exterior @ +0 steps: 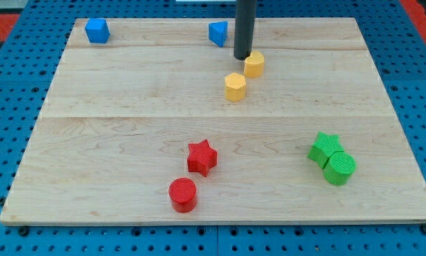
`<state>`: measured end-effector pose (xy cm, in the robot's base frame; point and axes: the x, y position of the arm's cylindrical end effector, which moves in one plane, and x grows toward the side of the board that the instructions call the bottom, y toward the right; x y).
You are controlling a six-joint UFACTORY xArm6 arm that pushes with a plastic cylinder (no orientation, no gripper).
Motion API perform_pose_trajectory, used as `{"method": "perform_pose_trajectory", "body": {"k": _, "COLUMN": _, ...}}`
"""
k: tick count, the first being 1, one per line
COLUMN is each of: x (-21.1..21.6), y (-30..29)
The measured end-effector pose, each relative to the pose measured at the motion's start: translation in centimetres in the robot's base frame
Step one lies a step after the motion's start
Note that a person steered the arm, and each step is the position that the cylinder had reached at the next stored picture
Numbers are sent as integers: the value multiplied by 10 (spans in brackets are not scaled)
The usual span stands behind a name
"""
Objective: Slide blue triangle slightly left
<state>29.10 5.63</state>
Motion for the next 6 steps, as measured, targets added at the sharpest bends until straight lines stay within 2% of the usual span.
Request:
{"method": "perform_pose_trajectory", "body": {"k": 1, "x": -34, "y": 1}}
{"method": "perform_pose_trajectory", "body": {"k": 3, "x": -44, "y": -34}}
{"method": "perform_pose_trajectory", "body": {"k": 4, "x": -58, "y": -12}}
{"method": "perform_pose_trajectory", "body": {"k": 5, "x": -53, "y": -65}}
{"method": "perform_pose_trajectory", "body": {"k": 6, "x": -52, "y": -93}}
